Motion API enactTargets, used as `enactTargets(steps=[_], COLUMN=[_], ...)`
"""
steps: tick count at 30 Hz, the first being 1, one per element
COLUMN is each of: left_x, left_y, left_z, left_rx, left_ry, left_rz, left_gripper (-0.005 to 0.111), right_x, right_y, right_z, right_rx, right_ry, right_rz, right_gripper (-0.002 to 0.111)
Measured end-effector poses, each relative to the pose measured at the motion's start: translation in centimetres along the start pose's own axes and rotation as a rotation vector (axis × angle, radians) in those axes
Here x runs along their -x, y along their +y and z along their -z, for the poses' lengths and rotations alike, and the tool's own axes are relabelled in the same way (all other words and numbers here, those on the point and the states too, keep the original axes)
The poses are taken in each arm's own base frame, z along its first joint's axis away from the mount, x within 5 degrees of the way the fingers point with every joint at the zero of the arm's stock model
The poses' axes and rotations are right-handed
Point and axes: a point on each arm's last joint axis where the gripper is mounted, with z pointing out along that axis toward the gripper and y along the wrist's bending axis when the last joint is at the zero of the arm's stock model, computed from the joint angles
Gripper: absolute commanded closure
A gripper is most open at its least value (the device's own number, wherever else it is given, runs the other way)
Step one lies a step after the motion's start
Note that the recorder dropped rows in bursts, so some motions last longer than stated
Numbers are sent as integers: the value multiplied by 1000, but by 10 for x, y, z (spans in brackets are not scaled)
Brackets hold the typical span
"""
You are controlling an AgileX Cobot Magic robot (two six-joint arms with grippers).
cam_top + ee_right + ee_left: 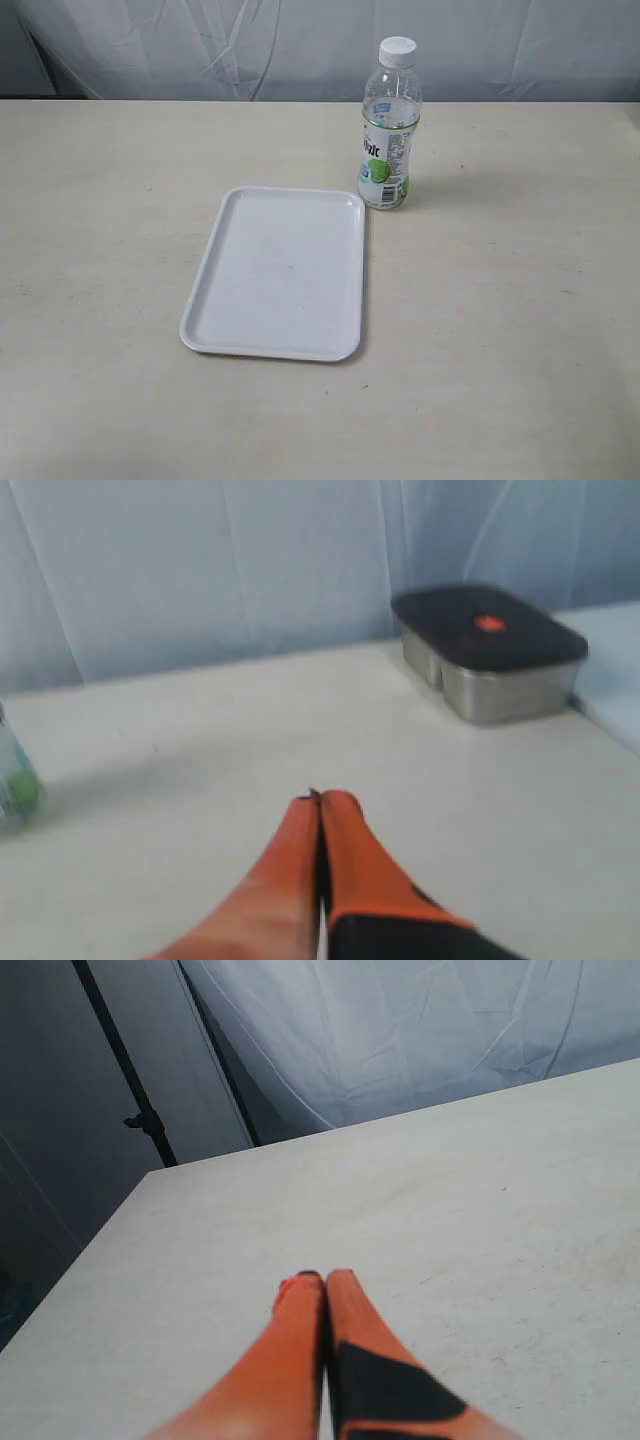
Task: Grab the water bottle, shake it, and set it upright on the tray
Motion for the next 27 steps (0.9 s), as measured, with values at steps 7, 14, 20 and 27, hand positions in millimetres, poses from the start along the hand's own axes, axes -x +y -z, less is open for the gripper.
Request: enactTargets(steps=[7,14,20,27], left_x=[0,0,0,0], left_y=[0,0,0,0], left_z=[0,0,0,0], left_rx=[0,0,0,0], left_ry=[0,0,0,0], left_rz=[0,0,0,0], left_gripper=[107,107,107,107], right_x=[38,47,62,171], right_y=[-3,-9,-6,10], right_z=[8,14,11,-56], right_rx=[48,142,173,108], right_ry=[-432,-558,-520,-282], right_rz=[-356,-849,-910,-373], right_gripper=[109,109,109,109])
